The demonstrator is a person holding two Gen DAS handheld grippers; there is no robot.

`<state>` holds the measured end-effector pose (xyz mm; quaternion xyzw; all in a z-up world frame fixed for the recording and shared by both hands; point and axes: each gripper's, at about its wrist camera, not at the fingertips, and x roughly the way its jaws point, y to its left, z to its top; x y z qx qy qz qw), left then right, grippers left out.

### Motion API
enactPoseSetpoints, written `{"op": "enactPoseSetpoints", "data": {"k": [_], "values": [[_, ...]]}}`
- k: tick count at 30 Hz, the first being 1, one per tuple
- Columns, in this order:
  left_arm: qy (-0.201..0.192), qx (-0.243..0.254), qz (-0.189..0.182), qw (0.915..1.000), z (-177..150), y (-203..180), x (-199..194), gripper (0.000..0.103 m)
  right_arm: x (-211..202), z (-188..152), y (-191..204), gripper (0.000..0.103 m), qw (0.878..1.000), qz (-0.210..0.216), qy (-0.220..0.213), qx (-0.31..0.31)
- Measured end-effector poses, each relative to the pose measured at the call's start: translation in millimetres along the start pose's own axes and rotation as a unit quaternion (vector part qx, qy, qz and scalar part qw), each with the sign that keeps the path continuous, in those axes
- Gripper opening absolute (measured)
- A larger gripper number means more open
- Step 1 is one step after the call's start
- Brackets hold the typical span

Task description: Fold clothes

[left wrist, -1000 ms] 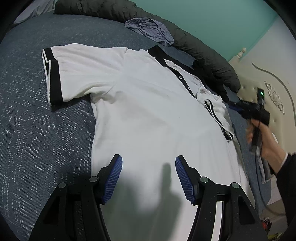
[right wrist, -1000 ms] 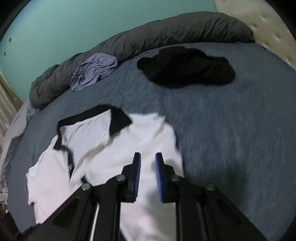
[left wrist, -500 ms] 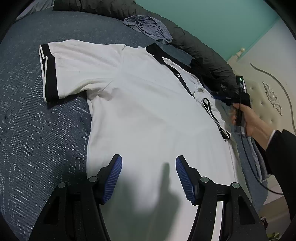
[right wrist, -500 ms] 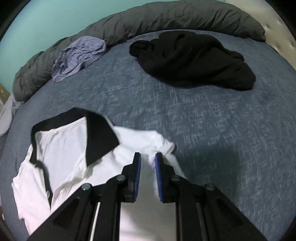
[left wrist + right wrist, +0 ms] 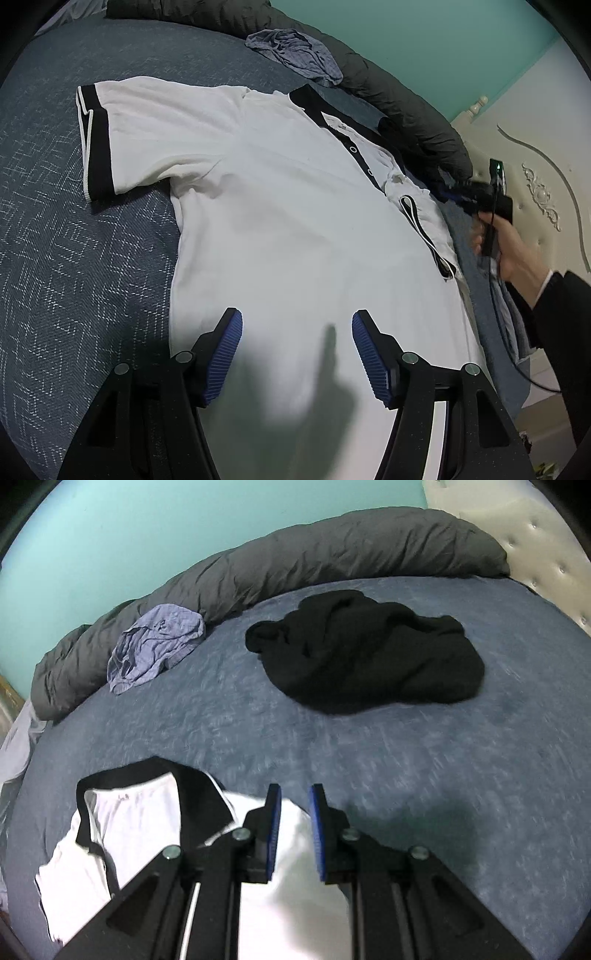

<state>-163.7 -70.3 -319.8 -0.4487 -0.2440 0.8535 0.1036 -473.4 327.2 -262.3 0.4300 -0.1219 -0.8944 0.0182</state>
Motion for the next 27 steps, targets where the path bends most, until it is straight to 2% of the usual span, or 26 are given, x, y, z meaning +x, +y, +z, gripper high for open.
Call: {"op": "enactPoseSetpoints", "data": {"k": [6, 12, 18, 22, 27], "values": [[0.001, 0.000, 0.000, 1.0000, -1.3, -1.1, 1.4, 0.066, 24.0, -22.7, 16.7, 0.015, 0.993, -0.053, 0.067, -0.084], [0.004, 0.000, 0.003, 1.0000, 0.3, 0.3, 5.6, 0.066, 52.2, -7.8, 37.2, 0.015, 0.989, -0.067, 0.079, -0.104], [0.006, 0.000, 0.001, 1.0000, 1.7, 1.1, 6.9, 0.067, 52.3, 12.7, 32.1, 0.015, 0.995, -0.046, 0.057, -0.071], [0.005, 0.002, 0.002, 1.0000, 0.9, 0.4, 5.8, 0.067, 30.8, 22.2, 23.8, 0.015, 0.997, -0.032, 0.029, -0.060], [0.004, 0.000, 0.001, 1.0000, 0.1, 0.5, 5.0, 0.067, 14.4, 18.6, 1.3, 0.015, 0.999, -0.026, 0.029, -0.019]]}}
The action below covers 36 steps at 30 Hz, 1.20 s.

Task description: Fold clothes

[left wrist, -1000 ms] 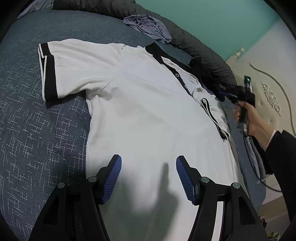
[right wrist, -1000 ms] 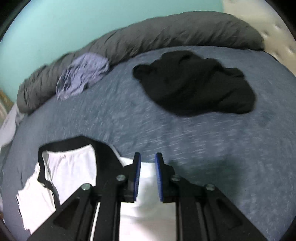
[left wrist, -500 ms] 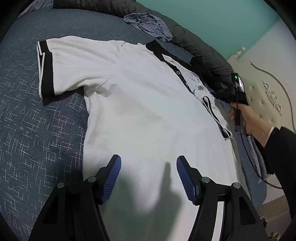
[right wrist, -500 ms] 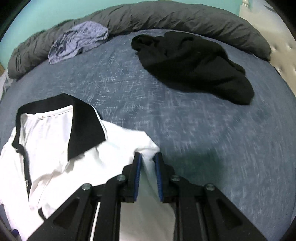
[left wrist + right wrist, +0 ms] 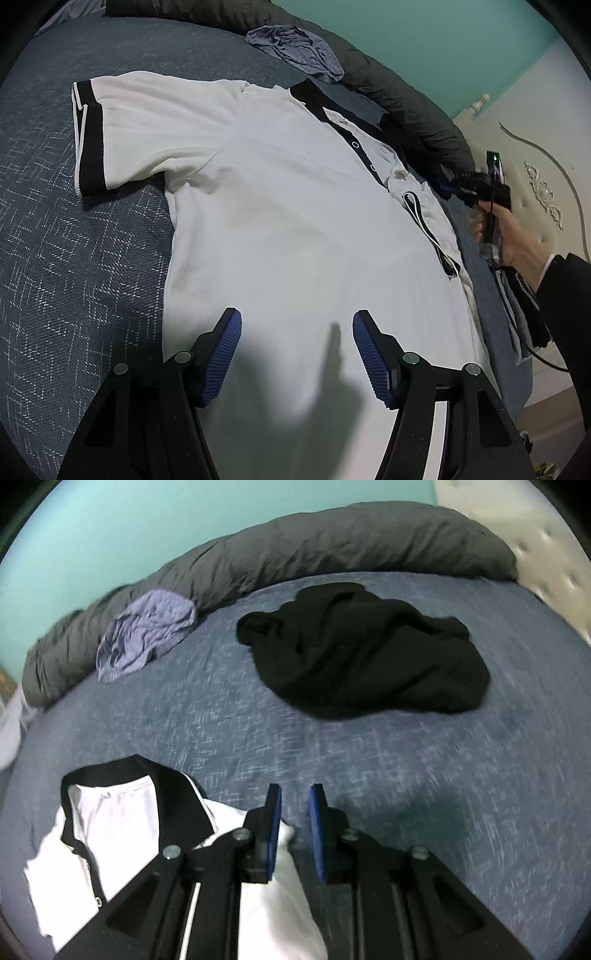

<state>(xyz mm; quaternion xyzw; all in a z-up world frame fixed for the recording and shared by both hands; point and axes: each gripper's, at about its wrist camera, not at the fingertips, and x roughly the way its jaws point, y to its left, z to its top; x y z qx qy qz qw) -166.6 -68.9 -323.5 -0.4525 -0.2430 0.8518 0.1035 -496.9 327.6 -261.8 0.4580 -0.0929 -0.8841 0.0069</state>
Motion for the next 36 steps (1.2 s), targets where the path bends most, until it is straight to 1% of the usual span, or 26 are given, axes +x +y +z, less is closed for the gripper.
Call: {"op": "enactPoseSetpoints", "data": {"k": [2, 7, 13, 18, 21, 24, 25, 26, 27, 28, 29, 31, 36], "values": [[0.000, 0.000, 0.000, 1.0000, -0.6, -0.3, -0.1, 0.067, -3.1, -3.2, -8.8, 0.015, 1.000, 0.002, 0.005, 0.013], [0.002, 0.001, 0.000, 1.0000, 0.0, -0.9, 1.3, 0.067, 12.3, -15.3, -17.3, 0.015, 0.999, 0.023, 0.040, 0.028], [0.003, 0.002, 0.001, 1.0000, 0.9, -1.1, 3.2, 0.067, 32.0, -9.8, -1.4, 0.016, 0.998, 0.036, 0.046, 0.027], [0.005, 0.003, 0.000, 1.0000, 1.7, -0.6, 4.4, 0.067, 36.0, 5.4, 11.3, 0.016, 0.999, 0.029, 0.025, 0.026], [0.005, 0.002, -0.001, 1.0000, 2.1, -0.2, 4.3, 0.068, 22.6, 12.7, 13.9, 0.016, 0.999, 0.032, -0.002, 0.027], [0.004, 0.002, -0.002, 1.0000, 2.0, -0.4, 3.2, 0.068, 7.7, 8.0, 10.2, 0.016, 0.999, 0.038, -0.011, 0.033], [0.003, 0.002, -0.002, 1.0000, 1.9, -0.4, 2.7, 0.068, 1.9, 4.5, 8.0, 0.017, 0.998, 0.045, -0.014, 0.036], [0.003, 0.002, -0.002, 1.0000, 1.9, -0.3, 2.4, 0.068, -2.5, -0.8, 8.3, 0.025, 0.998, 0.054, -0.011, 0.032], [0.003, 0.002, -0.002, 1.0000, 1.9, -0.4, 2.3, 0.068, -5.2, -8.2, 11.6, 0.034, 0.998, 0.067, -0.002, 0.020], [0.003, 0.002, -0.001, 1.0000, 1.7, -0.9, 2.3, 0.068, -7.9, -15.6, 14.9, 0.049, 0.997, 0.080, 0.006, 0.007], [0.002, 0.002, -0.001, 1.0000, 1.6, -1.4, 2.3, 0.068, -10.3, -23.5, 18.4, 0.051, 0.996, 0.089, 0.014, -0.005], [0.002, 0.003, 0.001, 1.0000, 1.1, -2.1, 2.3, 0.068, -15.6, -40.3, 27.7, 0.051, 0.995, 0.098, 0.023, -0.025], [0.001, 0.001, 0.001, 1.0000, 2.0, -1.8, 3.0, 0.068, -36.2, -71.4, 56.3, 0.051, 0.990, 0.134, 0.009, -0.054]]}}
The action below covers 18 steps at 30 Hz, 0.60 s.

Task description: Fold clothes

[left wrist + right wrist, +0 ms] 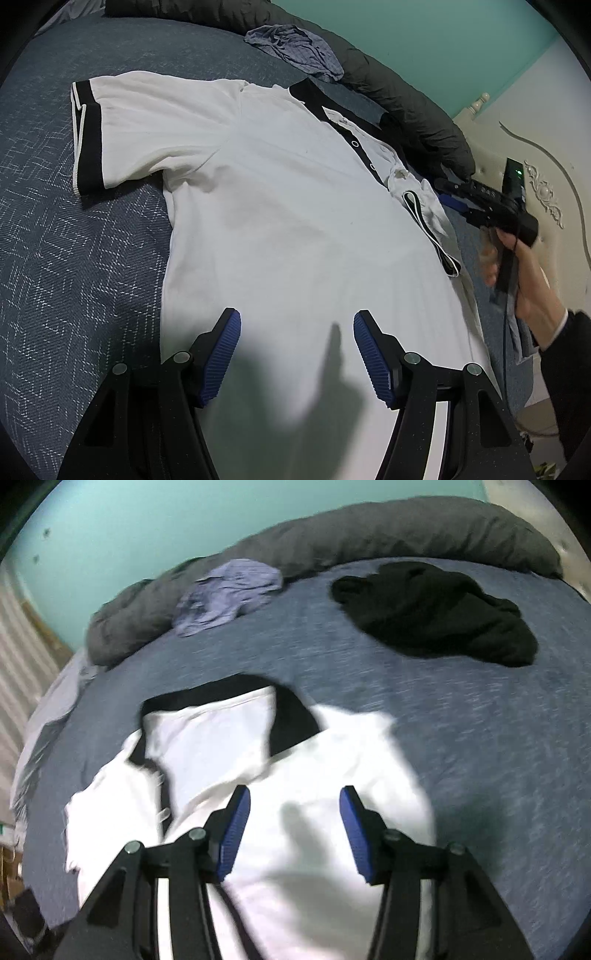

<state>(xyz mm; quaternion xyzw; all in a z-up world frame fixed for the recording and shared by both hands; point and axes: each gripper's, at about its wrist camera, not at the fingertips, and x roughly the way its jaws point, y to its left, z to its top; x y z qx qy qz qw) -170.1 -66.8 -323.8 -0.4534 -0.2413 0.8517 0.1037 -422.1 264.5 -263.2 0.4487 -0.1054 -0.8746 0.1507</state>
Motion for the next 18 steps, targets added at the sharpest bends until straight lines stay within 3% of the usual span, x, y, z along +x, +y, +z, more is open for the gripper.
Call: {"op": "enactPoseSetpoints", "data": {"k": [3, 10, 13, 15, 18], "values": [[0.000, 0.001, 0.000, 1.0000, -0.1, -0.8, 0.4, 0.068, 0.9, -18.1, 32.2, 0.051, 0.999, 0.016, 0.014, -0.044], [0.000, 0.001, -0.001, 1.0000, 0.5, -0.1, 1.4, 0.068, 32.8, -42.0, 75.8, 0.050, 0.989, -0.042, 0.047, -0.136], [0.001, 0.000, -0.002, 1.0000, 0.3, 0.6, 0.9, 0.068, 39.1, -49.3, 78.2, 0.024, 0.984, -0.070, 0.047, -0.155], [0.000, -0.001, -0.004, 1.0000, 0.7, 1.6, 0.1, 0.068, 34.7, -50.1, 73.7, 0.006, 0.986, -0.061, 0.038, -0.149], [0.000, -0.004, -0.005, 1.0000, 1.1, 2.4, -0.4, 0.068, 22.6, -52.7, 68.9, 0.004, 0.989, -0.029, 0.036, -0.143]]}}
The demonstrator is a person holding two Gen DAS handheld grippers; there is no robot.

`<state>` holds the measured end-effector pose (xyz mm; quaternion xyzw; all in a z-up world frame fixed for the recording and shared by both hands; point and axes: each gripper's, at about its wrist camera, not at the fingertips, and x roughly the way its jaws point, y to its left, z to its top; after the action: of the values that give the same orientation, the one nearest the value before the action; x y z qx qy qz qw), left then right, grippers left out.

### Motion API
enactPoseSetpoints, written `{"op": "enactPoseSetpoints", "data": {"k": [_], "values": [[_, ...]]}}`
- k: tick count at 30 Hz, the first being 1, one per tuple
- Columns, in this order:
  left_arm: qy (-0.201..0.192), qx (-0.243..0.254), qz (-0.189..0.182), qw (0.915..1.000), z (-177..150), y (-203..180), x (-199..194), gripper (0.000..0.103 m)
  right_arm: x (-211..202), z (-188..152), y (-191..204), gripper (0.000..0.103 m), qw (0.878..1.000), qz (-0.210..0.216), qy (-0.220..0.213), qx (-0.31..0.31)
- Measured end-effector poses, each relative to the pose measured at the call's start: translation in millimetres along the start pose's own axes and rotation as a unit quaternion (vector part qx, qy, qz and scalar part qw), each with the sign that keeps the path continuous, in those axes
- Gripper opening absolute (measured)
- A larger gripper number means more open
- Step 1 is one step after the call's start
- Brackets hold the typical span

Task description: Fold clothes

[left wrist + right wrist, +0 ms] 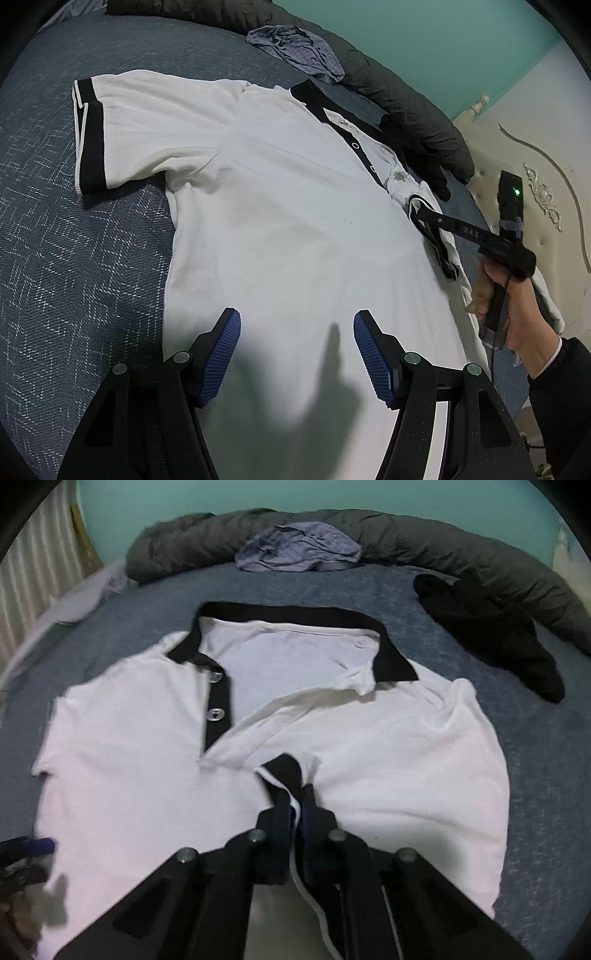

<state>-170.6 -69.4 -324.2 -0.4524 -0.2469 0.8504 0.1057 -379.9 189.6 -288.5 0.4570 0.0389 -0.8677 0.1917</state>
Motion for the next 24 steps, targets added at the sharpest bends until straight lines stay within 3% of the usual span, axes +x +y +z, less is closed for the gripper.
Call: {"op": "enactPoseSetpoints", "data": {"k": [6, 11, 14, 17, 20, 24], "values": [[0.001, 0.003, 0.003, 1.0000, -1.4, -1.3, 1.5, 0.068, -8.6, -7.4, -11.6, 0.005, 0.998, 0.058, 0.009, 0.029], [0.002, 0.002, 0.002, 1.0000, -0.9, -0.3, 1.1, 0.068, -46.6, -10.6, -38.5, 0.033, 0.989, 0.086, -0.055, 0.103], [0.002, 0.002, 0.001, 1.0000, -0.7, 0.0, 0.7, 0.068, -73.2, -20.2, -61.8, 0.033, 0.984, 0.051, -0.093, 0.146], [0.002, 0.001, 0.000, 1.0000, 0.1, 0.2, 1.3, 0.068, -83.8, -38.1, -86.8, 0.032, 0.974, 0.025, -0.091, 0.207], [0.002, 0.002, 0.001, 1.0000, -0.2, -1.1, 2.1, 0.068, -80.3, -55.6, -78.5, 0.016, 0.981, -0.003, -0.061, 0.183], [0.001, 0.002, 0.003, 1.0000, -0.7, -2.1, 2.3, 0.068, -66.7, -75.4, -62.4, 0.014, 0.985, -0.013, -0.022, 0.168]]}}
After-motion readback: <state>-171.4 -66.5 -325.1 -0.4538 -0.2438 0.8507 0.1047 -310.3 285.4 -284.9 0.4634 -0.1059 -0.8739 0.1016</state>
